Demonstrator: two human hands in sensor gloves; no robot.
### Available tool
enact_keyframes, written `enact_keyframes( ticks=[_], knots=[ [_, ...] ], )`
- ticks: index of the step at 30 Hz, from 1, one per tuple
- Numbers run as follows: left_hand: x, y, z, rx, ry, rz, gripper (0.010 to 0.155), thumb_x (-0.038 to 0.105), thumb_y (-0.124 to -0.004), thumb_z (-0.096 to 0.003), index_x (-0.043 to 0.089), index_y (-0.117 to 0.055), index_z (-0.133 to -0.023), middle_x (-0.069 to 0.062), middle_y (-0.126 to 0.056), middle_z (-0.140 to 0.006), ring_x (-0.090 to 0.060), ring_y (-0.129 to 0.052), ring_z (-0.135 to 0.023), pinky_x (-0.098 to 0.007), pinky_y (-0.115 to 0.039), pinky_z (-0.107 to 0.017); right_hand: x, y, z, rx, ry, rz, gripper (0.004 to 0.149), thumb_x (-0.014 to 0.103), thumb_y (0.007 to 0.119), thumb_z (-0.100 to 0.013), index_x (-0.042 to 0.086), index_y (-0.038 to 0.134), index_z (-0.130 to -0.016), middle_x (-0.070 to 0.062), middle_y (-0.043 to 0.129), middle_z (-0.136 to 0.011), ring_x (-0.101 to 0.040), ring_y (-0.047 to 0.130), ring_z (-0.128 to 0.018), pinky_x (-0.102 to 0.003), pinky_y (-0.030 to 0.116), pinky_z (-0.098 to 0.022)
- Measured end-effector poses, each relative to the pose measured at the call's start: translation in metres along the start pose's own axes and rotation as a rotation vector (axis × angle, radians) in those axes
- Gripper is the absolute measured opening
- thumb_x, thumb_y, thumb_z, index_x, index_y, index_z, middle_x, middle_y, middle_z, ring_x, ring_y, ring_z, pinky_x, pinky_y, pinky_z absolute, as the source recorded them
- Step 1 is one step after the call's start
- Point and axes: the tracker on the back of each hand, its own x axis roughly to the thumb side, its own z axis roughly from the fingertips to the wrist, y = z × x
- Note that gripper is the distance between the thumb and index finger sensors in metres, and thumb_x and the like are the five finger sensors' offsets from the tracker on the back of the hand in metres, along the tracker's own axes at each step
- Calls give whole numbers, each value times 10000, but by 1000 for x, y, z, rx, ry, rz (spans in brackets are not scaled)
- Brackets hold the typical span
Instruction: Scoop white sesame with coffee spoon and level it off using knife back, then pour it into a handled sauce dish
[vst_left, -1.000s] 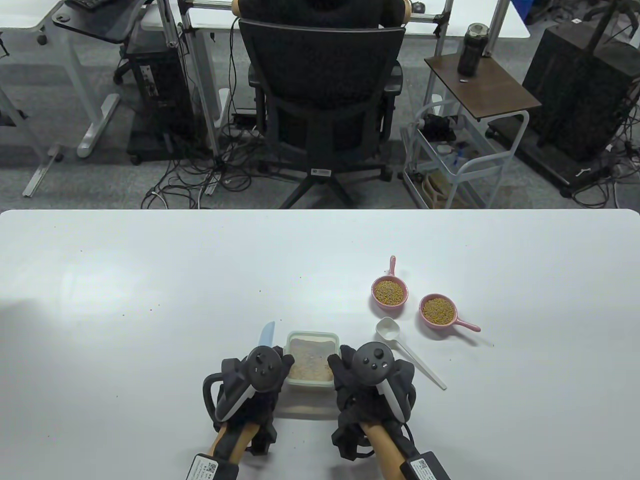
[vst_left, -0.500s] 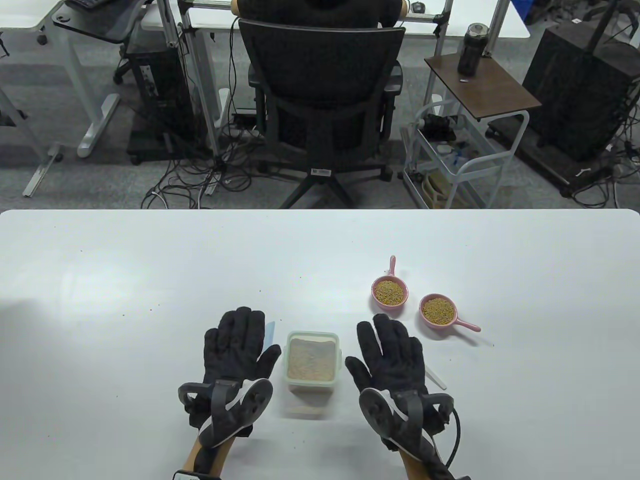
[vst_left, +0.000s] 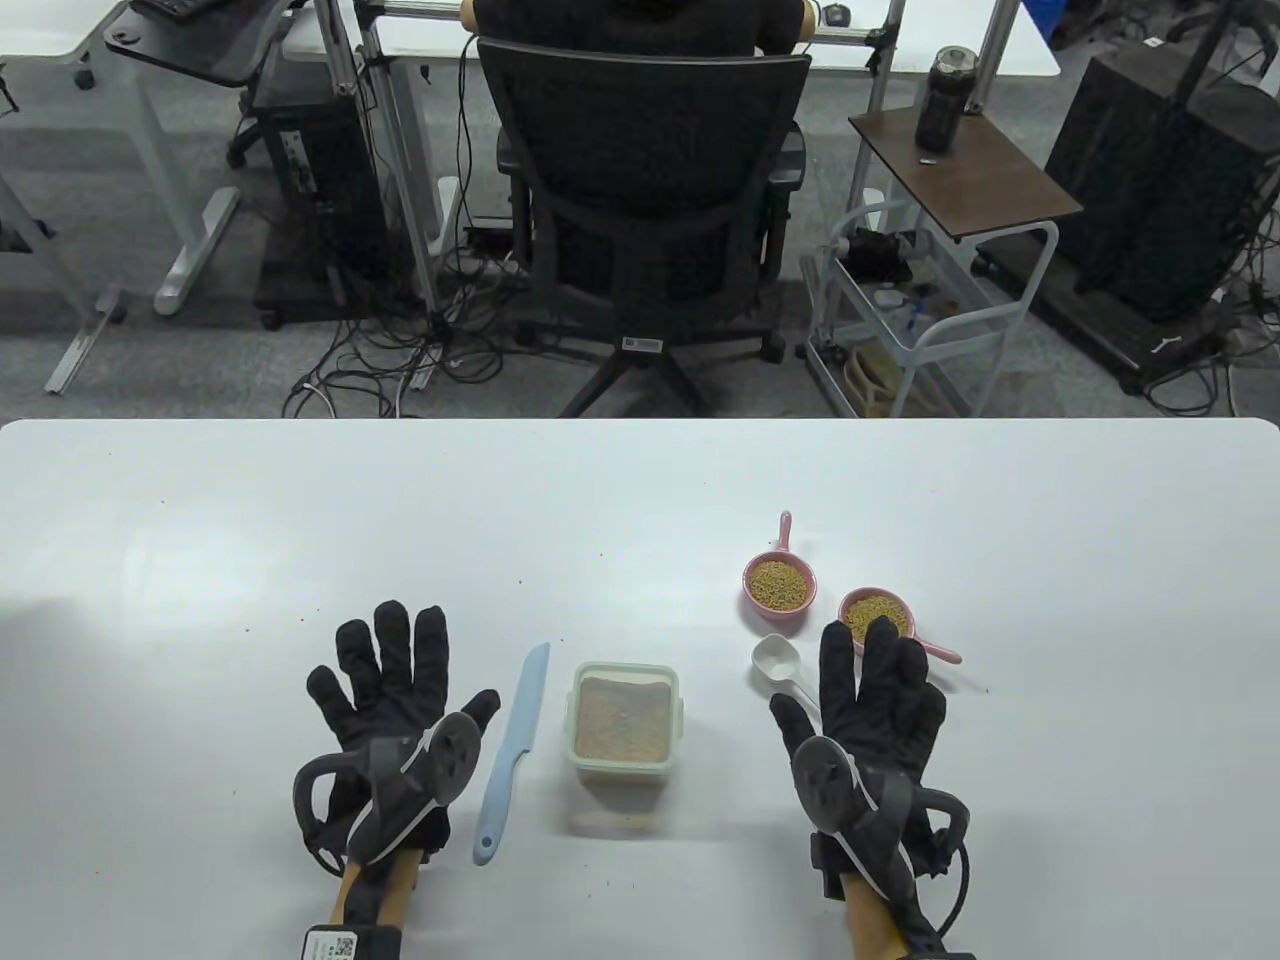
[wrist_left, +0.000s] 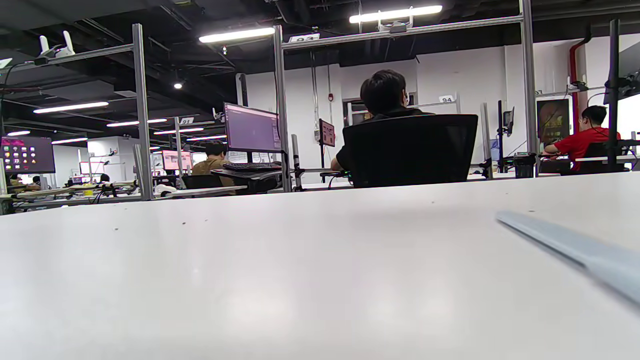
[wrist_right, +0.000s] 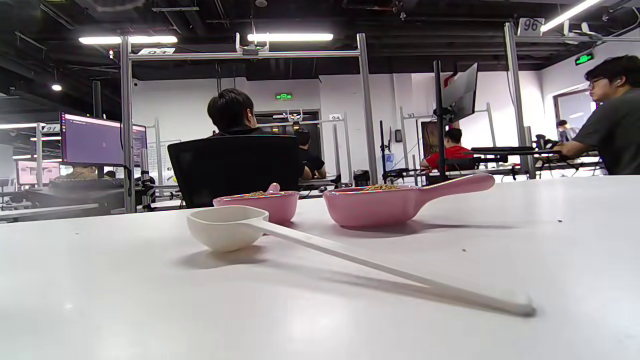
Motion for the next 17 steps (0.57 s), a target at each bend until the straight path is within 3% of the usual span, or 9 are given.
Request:
enact_keyframes(
  ticks=[17],
  knots=[
    [6, 1, 2, -19, -7, -6, 880, 705, -391, -497, 259, -121, -1207, -104, -119, -1279, -470, -89, -1101, -700, -241, -721, 6, 3, 0, 4, -32, -10, 788, 638, 578, -556, 308, 266, -1200, -100, 161, -1266, -393, 245, -1137, -630, 339, -780]
  ],
)
